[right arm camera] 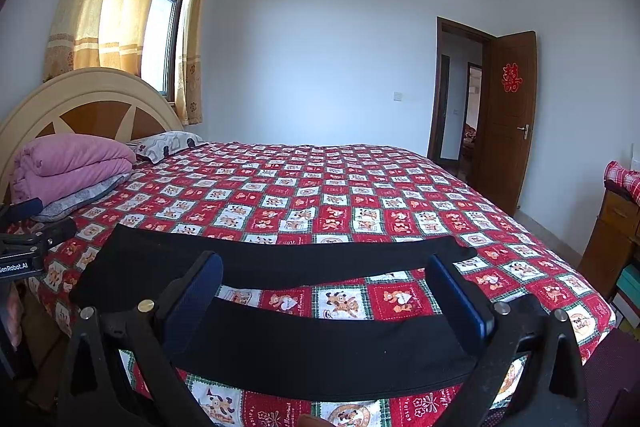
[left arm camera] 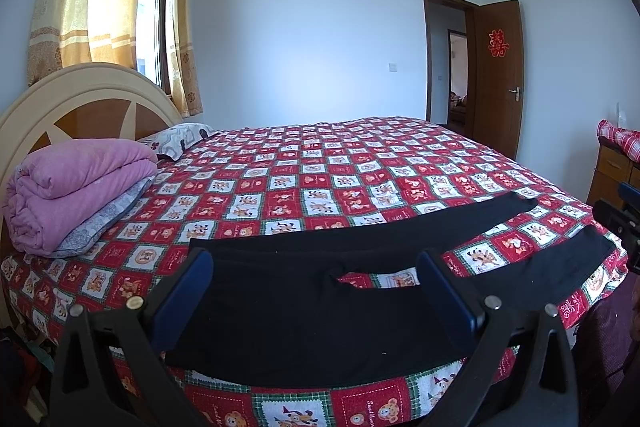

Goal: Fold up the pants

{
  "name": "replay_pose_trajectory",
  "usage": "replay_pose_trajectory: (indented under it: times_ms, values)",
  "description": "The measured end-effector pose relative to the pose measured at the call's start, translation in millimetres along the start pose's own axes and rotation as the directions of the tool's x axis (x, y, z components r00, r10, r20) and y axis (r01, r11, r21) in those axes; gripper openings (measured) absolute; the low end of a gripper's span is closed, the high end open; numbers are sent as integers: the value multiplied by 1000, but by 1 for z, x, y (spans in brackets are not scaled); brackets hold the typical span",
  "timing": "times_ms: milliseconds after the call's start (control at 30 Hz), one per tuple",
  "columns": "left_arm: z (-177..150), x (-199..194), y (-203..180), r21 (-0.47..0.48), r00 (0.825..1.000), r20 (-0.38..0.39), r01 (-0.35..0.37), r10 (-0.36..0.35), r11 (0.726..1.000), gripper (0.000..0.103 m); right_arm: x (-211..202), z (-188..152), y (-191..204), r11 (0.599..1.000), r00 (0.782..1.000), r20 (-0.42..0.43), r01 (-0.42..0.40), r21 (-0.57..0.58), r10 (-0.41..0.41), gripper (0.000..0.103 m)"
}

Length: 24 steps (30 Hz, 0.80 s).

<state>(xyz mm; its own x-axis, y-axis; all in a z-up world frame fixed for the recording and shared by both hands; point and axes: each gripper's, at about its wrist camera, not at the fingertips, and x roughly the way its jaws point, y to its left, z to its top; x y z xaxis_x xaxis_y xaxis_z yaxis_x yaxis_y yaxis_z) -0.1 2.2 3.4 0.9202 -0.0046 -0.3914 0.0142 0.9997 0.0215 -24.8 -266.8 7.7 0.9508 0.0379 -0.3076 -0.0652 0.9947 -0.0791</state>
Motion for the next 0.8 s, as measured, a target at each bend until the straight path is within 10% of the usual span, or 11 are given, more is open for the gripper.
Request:
replay_pose_trajectory:
  times_ms: [800]
  values:
    - [0, 0, 1, -1, 1000, 1, 1, -1, 1000, 103, 1, -4, 2, 1000, 1000, -7, -1, -5, 1, 102]
